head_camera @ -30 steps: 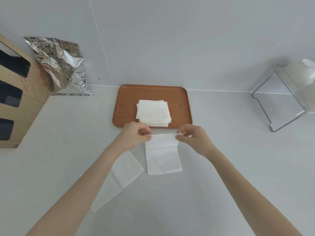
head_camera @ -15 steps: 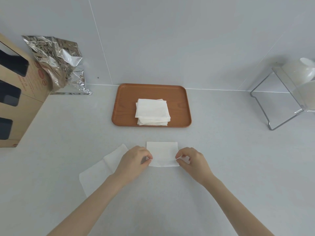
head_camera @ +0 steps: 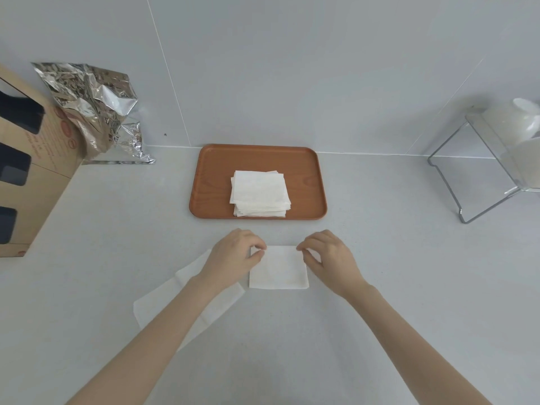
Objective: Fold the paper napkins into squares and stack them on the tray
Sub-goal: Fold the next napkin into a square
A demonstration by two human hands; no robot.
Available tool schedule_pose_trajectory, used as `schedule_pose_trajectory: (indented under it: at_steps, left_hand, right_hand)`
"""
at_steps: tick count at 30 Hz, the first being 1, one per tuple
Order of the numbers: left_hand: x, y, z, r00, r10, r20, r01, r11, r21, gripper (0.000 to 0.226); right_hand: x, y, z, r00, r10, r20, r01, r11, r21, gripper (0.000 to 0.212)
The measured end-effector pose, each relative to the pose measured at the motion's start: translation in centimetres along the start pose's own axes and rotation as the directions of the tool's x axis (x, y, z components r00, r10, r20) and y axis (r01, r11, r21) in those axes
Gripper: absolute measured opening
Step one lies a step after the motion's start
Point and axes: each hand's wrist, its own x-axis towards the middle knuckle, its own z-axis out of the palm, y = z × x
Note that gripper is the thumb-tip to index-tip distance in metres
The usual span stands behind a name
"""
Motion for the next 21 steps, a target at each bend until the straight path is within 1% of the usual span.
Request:
schedule_pose_trajectory:
  at_steps: [1, 3, 5, 8, 11, 15, 17, 19, 21]
  left_hand:
    - [0.6, -0.1, -0.2, 1.000, -0.011, -0.029, 0.011, 1.000, 0.006, 0.013]
    - [1.5, -0.3, -0.2, 0.997, -0.041, -0.061, 0.045, 0.998, 0.053, 0.016]
    - [2.0, -0.8, 0.0, 0.995, -0.073, -0.065, 0.080, 0.990, 0.113, 0.018]
    - [2.0, -1.3, 0.5, 0.993, -0.112, -0.040, 0.117, 0.982, 0.148, 0.017]
    - [2.0, -1.6, 1.0, 0.993, -0.120, -0.009, 0.119, 0.976, 0.183, 0.014]
    - [2.0, -1.8, 1.2, 0.995, -0.100, -0.001, 0.099, 0.979, 0.177, 0.010]
    - [2.1, -1.7, 0.8, 0.994, -0.109, -0.002, 0.108, 0.991, 0.075, 0.007]
    - [2.3, -1.2, -0.3, 0.988, -0.152, 0.000, 0.150, 0.979, -0.137, 0.003]
    - [2.4, -0.5, -1.9, 0.982, -0.190, 0.007, 0.180, 0.920, -0.349, 0.006]
  right_hand:
    - [0.7, 0.0, 0.1, 1.000, 0.003, -0.026, -0.004, 1.000, -0.015, 0.013]
    - [1.7, 0.2, 0.4, 0.999, 0.040, -0.021, -0.041, 0.998, -0.049, 0.013]
    - [2.3, 0.4, 0.9, 0.993, 0.107, 0.047, -0.102, 0.990, -0.094, 0.018]
    - [2.5, 0.5, 1.4, 0.976, 0.168, 0.139, -0.147, 0.978, -0.151, 0.024]
    - [2.2, 0.4, 1.6, 0.969, 0.187, 0.160, -0.159, 0.972, -0.173, 0.021]
    - [2.1, 0.4, 1.5, 0.972, 0.177, 0.158, -0.152, 0.976, -0.154, 0.016]
    - [2.3, 0.3, 1.0, 0.971, 0.179, 0.156, -0.168, 0.982, -0.082, 0.014]
    - [2.7, 0.0, -0.1, 0.965, 0.204, 0.163, -0.217, 0.974, 0.069, 0.010]
    - [3.4, -0.7, -1.6, 0.959, 0.235, 0.155, -0.270, 0.924, 0.269, 0.005]
